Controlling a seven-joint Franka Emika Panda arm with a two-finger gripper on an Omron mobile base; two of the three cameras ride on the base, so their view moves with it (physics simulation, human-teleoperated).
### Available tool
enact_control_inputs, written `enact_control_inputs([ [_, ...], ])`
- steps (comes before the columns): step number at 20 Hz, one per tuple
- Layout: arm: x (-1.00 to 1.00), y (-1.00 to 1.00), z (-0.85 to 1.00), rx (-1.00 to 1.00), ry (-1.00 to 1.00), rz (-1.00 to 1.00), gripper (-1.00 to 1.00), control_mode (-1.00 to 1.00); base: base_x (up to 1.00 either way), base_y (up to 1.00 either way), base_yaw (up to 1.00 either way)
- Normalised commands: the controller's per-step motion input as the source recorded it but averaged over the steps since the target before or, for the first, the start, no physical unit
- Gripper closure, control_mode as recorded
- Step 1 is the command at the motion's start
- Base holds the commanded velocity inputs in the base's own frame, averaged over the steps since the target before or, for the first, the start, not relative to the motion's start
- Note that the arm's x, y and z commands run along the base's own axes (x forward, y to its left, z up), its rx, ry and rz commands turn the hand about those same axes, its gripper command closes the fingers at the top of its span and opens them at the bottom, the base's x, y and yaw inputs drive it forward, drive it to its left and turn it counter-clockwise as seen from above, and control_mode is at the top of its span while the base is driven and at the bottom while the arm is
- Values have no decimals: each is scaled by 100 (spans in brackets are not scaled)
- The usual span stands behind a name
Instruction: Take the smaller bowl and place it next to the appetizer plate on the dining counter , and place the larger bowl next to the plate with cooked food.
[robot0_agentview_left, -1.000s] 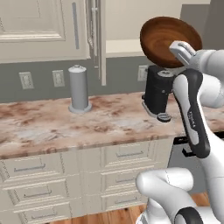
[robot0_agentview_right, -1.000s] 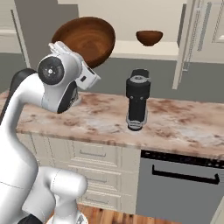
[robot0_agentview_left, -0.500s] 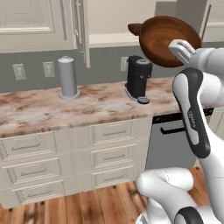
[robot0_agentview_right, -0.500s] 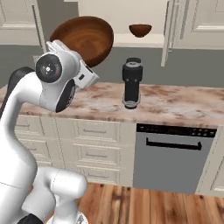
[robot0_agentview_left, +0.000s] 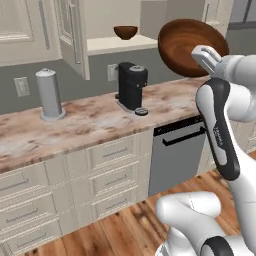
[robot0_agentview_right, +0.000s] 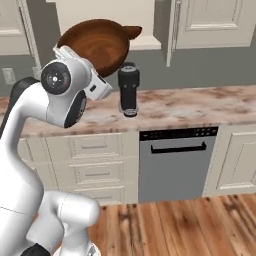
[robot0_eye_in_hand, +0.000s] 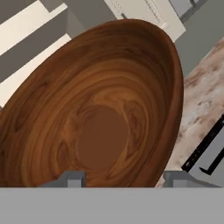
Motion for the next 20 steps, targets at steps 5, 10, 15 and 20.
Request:
enact_control_inputs([
  [5, 0, 0, 0, 0, 0, 0, 100, 100, -48, 69, -36],
  [10, 0, 0, 0, 0, 0, 0, 100, 100, -89, 28, -38],
  [15, 0, 0, 0, 0, 0, 0, 100, 100, -83, -19, -38],
  [20, 0, 0, 0, 0, 0, 0, 100, 100, -49, -38, -40],
])
